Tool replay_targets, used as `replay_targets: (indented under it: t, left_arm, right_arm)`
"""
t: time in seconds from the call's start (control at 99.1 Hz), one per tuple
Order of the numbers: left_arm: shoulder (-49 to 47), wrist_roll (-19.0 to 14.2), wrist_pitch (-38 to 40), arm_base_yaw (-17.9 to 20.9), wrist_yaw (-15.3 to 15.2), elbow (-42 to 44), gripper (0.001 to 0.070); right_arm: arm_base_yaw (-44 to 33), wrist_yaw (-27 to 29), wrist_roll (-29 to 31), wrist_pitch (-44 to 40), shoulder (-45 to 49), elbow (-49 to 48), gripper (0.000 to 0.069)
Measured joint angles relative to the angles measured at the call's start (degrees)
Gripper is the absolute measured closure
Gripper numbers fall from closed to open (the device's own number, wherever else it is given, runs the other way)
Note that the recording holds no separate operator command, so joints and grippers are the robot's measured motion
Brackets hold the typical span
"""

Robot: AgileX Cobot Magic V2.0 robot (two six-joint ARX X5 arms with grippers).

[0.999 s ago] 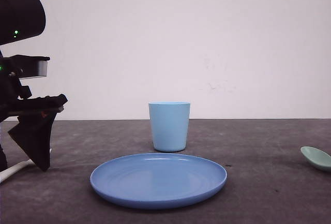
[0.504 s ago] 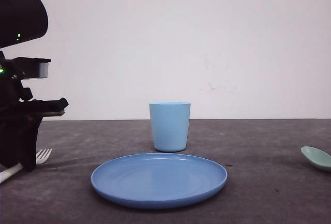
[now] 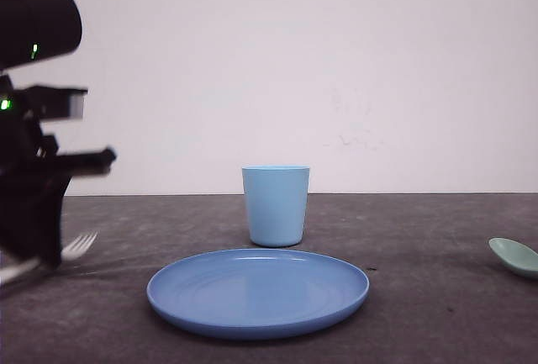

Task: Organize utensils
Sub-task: 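Lift the white fork with the left gripper toward the blue cup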

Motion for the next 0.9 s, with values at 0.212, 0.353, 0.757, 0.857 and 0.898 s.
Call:
replay_targets:
  t: [0.212, 0.353, 0.757, 0.857, 0.898]
  left_arm:
    - [-6.5, 0.0, 4.4, -0.7, 0.2, 5.8, 0.0667]
    - [-8.7, 0.0, 12.7, -2.0, 3.7, 6.1, 0.0667]
    - [-4.5, 0.0, 44.8, -7.3, 8.8, 6.1, 0.0667]
    - [-1.0, 0.0, 52.0, -8.2, 8.8, 6.1, 0.0667]
    - [0.5, 0.1, 55.0, -8.6, 8.8, 6.1, 0.0667]
  right_arm:
    - [0.0, 0.0, 0.0, 0.0, 0.0, 0.0, 0.0011]
    - [0.0, 0.0, 0.0, 0.0, 0.0, 0.0, 0.0011]
    - [0.0, 0.0, 0.0, 0.0, 0.0, 0.0, 0.0011]
    - [0.0, 0.0, 0.0, 0.0, 0.0, 0.0, 0.0011]
    - [0.0, 0.0, 0.0, 0.0, 0.0, 0.0, 0.0011]
